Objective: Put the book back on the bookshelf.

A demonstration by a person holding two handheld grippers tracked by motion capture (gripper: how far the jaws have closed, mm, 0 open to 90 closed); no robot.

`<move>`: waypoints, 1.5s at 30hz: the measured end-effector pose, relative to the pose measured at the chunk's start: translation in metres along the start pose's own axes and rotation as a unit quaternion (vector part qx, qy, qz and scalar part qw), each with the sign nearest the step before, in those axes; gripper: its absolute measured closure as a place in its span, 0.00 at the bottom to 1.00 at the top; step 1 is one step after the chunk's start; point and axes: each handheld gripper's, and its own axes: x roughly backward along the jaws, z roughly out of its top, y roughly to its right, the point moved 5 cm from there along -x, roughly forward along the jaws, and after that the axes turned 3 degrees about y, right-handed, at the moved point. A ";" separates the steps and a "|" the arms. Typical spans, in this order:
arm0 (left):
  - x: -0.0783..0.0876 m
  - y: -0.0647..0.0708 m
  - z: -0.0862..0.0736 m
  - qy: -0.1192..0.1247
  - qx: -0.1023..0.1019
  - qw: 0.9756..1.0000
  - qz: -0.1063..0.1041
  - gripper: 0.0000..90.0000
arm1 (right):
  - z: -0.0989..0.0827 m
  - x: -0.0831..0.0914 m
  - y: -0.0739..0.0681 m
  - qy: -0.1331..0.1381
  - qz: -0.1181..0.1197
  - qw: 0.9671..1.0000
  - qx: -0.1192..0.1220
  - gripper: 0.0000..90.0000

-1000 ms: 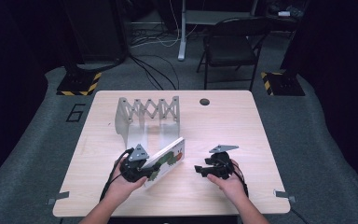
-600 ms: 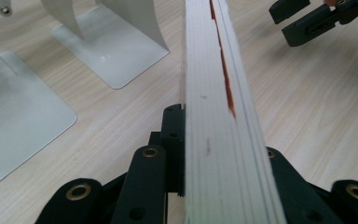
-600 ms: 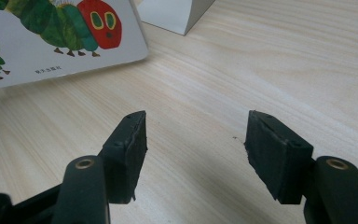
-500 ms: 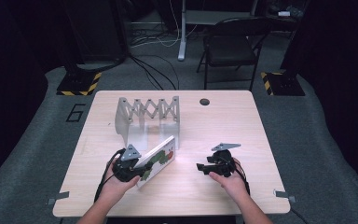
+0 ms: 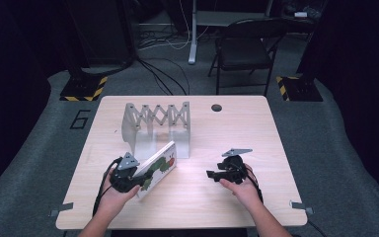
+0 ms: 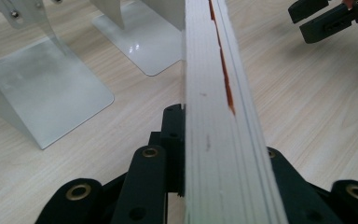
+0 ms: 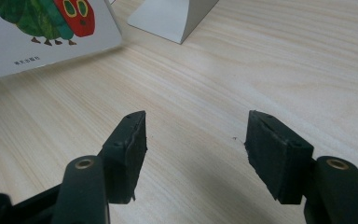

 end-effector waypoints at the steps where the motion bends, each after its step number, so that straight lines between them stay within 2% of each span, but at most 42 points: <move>1: 0.001 -0.001 0.000 -0.001 -0.001 1.000 0.003 0.85 | 0.000 0.001 -0.001 -0.006 0.000 1.000 -0.008 0.43; 2: 0.002 -0.001 -0.001 0.000 -0.001 1.000 0.005 0.85 | 0.001 0.000 -0.001 -0.005 0.001 1.000 -0.006 0.43; 3: 0.004 -0.002 -0.001 0.002 0.002 1.000 0.008 0.85 | 0.002 -0.002 0.000 0.002 0.001 1.000 0.005 0.43; 4: 0.004 -0.003 -0.002 0.002 0.001 1.000 0.007 0.85 | 0.002 -0.001 -0.002 -0.005 0.002 1.000 -0.005 0.43; 5: 0.006 -0.004 -0.002 0.001 0.004 1.000 0.009 0.85 | 0.002 -0.002 -0.002 -0.006 0.002 1.000 -0.005 0.43; 7: 0.008 -0.005 -0.003 0.004 0.006 1.000 0.014 0.85 | 0.004 -0.003 -0.001 0.000 0.003 1.000 0.004 0.43; 8: 0.009 -0.006 -0.004 0.002 0.008 1.000 0.014 0.85 | 0.004 -0.003 -0.002 -0.006 0.005 1.000 -0.004 0.43; 11: 0.012 -0.009 -0.006 0.004 0.007 1.000 0.023 0.85 | 0.006 -0.005 -0.002 -0.004 0.007 1.000 -0.001 0.43; 16: 0.017 -0.013 -0.008 0.006 0.015 0.999 0.029 0.85 | 0.009 -0.007 -0.003 -0.007 0.011 1.000 -0.001 0.43; 20: 0.021 -0.016 -0.010 0.009 0.022 0.999 0.038 0.84 | 0.011 -0.010 -0.003 -0.002 0.012 1.000 0.008 0.43; 21: 0.022 -0.017 -0.011 0.008 0.018 0.999 0.040 0.84 | 0.011 -0.010 -0.004 -0.006 0.014 1.000 0.002 0.43; 26: 0.025 -0.022 -0.014 0.010 0.030 0.998 0.048 0.85 | 0.013 -0.012 -0.006 -0.009 0.018 1.000 0.008 0.43; 27: 0.026 -0.023 -0.014 0.011 0.031 0.998 0.051 0.84 | 0.014 -0.013 -0.005 -0.003 0.018 1.000 0.017 0.43; 29: 0.027 -0.026 -0.015 0.012 0.037 0.998 0.056 0.85 | 0.014 -0.013 -0.006 -0.007 0.020 1.000 0.010 0.43; 33: 0.029 -0.029 -0.016 0.013 0.042 0.997 0.061 0.85 | 0.014 -0.014 -0.007 -0.006 0.019 1.000 0.011 0.43; 41: 0.033 -0.038 -0.019 0.016 0.066 0.994 0.086 0.85 | 0.014 -0.013 -0.006 -0.007 0.020 1.000 0.013 0.43; 45: 0.034 -0.042 -0.019 0.022 0.075 0.991 0.106 0.84 | 0.014 -0.014 -0.007 -0.008 0.021 1.000 0.012 0.43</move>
